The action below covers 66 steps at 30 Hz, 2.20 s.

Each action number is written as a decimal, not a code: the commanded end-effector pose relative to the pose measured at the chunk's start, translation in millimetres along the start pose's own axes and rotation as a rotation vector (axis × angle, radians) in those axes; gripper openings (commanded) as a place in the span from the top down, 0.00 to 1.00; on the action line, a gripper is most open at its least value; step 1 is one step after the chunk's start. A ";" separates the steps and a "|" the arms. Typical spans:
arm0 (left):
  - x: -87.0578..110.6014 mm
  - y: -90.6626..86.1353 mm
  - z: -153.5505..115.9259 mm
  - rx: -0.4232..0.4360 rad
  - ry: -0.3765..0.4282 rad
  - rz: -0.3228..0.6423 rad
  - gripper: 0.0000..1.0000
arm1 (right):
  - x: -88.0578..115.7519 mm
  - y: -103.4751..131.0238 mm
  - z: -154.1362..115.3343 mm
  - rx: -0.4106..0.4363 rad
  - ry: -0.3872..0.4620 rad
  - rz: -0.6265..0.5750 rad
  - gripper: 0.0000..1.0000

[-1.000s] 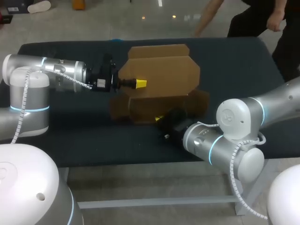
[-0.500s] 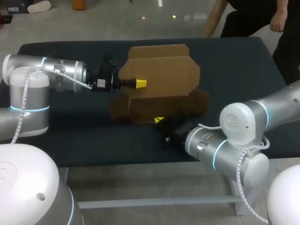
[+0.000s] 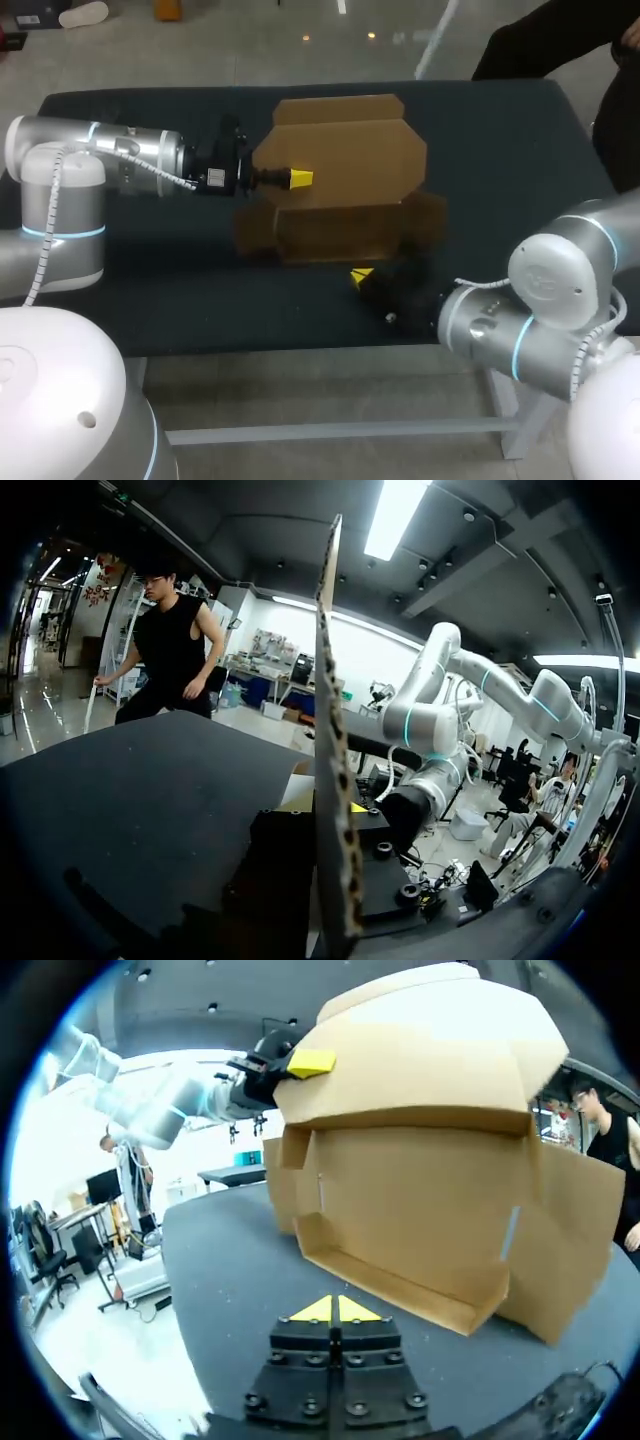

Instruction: Assemble the packaging by folding the flat box into shape, placing the metal phone stand inside, and closing the box properly

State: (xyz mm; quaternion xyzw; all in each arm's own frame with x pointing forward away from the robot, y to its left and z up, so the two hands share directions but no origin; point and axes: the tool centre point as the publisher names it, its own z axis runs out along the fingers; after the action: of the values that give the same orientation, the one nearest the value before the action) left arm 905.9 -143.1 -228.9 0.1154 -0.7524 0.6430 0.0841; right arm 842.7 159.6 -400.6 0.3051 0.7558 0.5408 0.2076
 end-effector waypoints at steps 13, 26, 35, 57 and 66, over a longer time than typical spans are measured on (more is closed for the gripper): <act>-0.8 2.9 0.6 0.000 0.002 0.000 1.00 | -17.7 0.2 -69.0 0.048 0.187 -0.050 1.00; -0.8 2.9 0.6 0.000 0.002 0.000 1.00 | -43.6 -7.5 -103.6 0.034 0.266 -0.065 1.00; -0.8 2.9 0.6 0.000 0.002 0.000 1.00 | -56.1 -8.8 -124.3 0.052 0.252 -0.075 0.89; -0.8 2.9 0.6 0.000 0.002 0.000 1.00 | -100.6 -10.7 -159.2 0.070 0.159 -0.142 0.52; -0.8 2.9 0.6 0.000 0.002 0.000 1.00 | -125.8 -11.8 -150.4 0.053 0.177 -0.181 0.33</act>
State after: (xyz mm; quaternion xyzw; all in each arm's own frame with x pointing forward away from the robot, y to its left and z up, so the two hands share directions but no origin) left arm 905.8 -143.1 -229.0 0.1155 -0.7525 0.6430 0.0841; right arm 825.0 -31.6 -358.7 0.1962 0.8114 0.5189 0.1841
